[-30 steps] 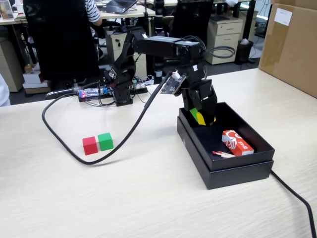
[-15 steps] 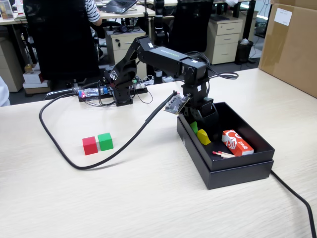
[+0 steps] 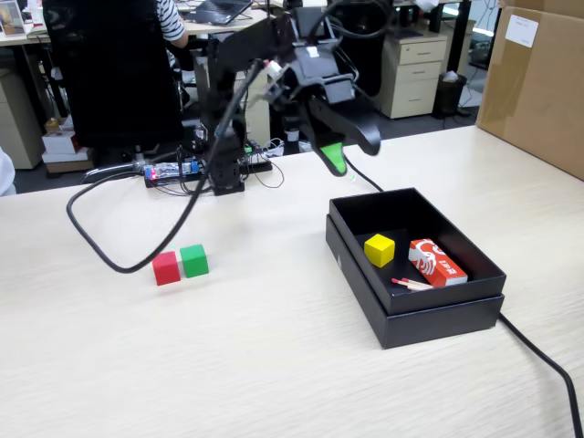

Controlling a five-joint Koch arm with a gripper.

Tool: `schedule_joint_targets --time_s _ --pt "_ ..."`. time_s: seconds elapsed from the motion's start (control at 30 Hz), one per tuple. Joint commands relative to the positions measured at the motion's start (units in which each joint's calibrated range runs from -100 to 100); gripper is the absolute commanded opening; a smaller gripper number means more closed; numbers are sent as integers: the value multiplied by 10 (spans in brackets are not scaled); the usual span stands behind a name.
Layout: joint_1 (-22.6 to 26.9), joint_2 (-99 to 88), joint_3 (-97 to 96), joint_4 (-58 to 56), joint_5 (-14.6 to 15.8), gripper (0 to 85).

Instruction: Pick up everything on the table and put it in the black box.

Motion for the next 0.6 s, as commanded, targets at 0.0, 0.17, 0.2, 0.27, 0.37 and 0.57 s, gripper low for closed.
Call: schedule_joint_targets --time_s 0.0,0.17,0.2,0.27,0.37,0.57 --pt "-23 -145 -42 -3 -16 440" --pt "-68 -273 -202 -3 -36 467" --pt "-78 -292 -230 -3 -39 467" --pt "-108 -343 -308 -3 -45 467" --pt "-140 -375 -387 -3 -61 475" --pt "-201 -363 -473 -1 -101 495"
